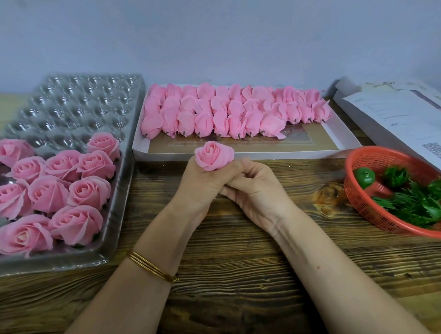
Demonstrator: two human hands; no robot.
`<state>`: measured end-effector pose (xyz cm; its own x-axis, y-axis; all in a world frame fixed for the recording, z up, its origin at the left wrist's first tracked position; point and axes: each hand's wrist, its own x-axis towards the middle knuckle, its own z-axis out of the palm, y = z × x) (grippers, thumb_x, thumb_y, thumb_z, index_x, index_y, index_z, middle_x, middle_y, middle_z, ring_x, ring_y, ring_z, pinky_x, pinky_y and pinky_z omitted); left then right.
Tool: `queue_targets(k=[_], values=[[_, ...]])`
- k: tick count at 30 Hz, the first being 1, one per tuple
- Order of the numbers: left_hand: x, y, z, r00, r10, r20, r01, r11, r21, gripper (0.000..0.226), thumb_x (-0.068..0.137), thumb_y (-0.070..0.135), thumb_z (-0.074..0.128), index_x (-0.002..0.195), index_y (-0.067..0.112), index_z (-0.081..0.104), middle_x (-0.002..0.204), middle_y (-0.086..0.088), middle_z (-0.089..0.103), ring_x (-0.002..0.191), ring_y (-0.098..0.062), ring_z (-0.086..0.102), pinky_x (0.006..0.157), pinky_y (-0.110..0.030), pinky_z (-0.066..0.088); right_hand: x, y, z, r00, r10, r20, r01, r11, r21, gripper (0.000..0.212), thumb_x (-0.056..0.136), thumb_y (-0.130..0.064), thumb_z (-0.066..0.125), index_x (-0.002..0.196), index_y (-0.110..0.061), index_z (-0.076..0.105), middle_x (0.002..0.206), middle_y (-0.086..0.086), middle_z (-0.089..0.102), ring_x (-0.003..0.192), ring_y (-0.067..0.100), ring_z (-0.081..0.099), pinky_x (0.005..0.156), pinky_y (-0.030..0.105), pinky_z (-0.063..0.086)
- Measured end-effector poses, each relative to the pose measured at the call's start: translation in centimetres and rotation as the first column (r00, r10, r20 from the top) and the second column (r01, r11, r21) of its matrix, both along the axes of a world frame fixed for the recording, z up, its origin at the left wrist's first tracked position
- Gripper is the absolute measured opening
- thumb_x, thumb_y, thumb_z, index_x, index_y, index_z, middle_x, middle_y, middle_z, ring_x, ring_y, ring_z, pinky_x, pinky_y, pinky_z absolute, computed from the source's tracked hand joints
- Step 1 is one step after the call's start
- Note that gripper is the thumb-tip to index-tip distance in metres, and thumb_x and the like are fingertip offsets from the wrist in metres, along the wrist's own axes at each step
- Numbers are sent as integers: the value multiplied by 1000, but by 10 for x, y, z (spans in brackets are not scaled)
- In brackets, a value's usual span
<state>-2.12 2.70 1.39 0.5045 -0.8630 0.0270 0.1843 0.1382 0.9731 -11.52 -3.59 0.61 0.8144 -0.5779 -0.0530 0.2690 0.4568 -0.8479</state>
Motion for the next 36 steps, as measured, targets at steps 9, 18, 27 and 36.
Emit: queue_targets(k=[9,18,27,36], values=[[-2,0,2,998,14,61,-14,1000,7,24,69,12,75,86,-1,64,77,-16,58,74,-24,58,66,-30,54,0,-3,-4,1000,-12,-4,12,1000,-17,13,69,-2,66,73,-8,77,83,11,75,84,18,72,76,27,60],[-7,0,6,992,56,117,-63,997,53,64,49,40,76,99,5,56,101,-25,53,91,-28,58,82,-37,54,0,-4,-3,1000,3,-4,-3,1000,-26,29,73,-3,65,100,9,67,99,20,71,94,23,70,82,29,59],[1,0,2,995,66,76,-66,998,4,78,55,13,80,125,25,47,102,5,53,79,9,60,72,-14,51,-1,-8,-7,1000,-2,-24,1,998,-57,29,78,-7,67,102,10,68,103,21,71,100,29,67,95,41,53],[14,9,17,937,244,250,-256,966,17,74,59,41,82,127,34,55,113,3,59,100,-3,61,79,-17,52,-1,-10,-5,993,-79,-82,72,993,-88,20,69,-15,74,88,-7,76,79,7,75,69,11,69,68,18,56]])
